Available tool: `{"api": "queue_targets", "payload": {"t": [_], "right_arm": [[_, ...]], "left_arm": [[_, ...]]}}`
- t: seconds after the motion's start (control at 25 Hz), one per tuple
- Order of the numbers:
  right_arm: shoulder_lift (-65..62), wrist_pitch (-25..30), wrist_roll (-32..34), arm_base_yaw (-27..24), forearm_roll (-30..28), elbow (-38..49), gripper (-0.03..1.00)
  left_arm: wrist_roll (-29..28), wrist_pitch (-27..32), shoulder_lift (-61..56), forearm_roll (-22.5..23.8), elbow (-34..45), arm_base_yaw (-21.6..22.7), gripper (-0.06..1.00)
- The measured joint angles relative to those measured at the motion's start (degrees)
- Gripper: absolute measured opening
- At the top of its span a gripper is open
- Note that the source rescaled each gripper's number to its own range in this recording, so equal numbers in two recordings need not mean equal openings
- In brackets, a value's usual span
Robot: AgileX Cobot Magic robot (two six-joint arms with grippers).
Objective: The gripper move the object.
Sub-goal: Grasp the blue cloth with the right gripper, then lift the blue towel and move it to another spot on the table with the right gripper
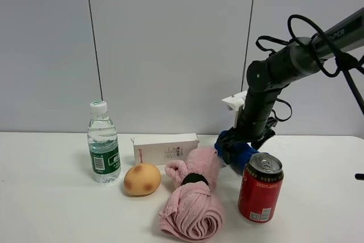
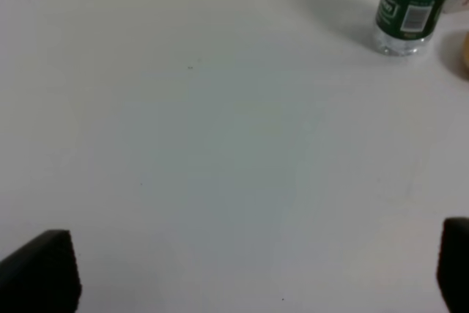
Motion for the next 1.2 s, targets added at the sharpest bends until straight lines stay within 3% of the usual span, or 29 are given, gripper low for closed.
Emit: {"api": "queue_targets", "payload": {"t": [0.08,0.2,0.28,0.4,0.68,0.92,1.08,1.2], "right_arm": [[0.12,-0.24,0.00,0.00,0.00,0.00,0.71],[0.12,-0.86,0.00,0.08,-0.46,0.00,0.25],[0.12,-0.88,0.00,0.08,-0.70,0.00,0.01],[-0.18,-0.25,0.00,0.08,-0.75,0.00,0.00],[-9.87,7.21,-0.14,0.08,-0.38,0.00,0.00],[-23.06,18.60,-7.74,0.75,7.26,-3.49,0.00],[-26.45,28.73,-11.42,5.44,13.04,-11.29,0.00],[-26.43,30.18,-12.54,12.84,13.99,-17.94,0.00]], "left_arm": [[0.00,0.00,0.00,0.00,0.00,0.00,1.00],[0.00,0.00,0.00,0.00,0.00,0.00,1.00],[0.00,0.00,0.00,0.00,0.00,0.00,1.00],[0.00,0.00,0.00,0.00,0.00,0.00,1.00],[0.00,0.00,0.00,0.00,0.00,0.00,1.00],[0.00,0.00,0.00,0.00,0.00,0.00,1.00],[0.00,0.00,0.00,0.00,0.00,0.00,1.00],[0.00,0.00,0.00,0.00,0.00,0.00,1.00]]}}
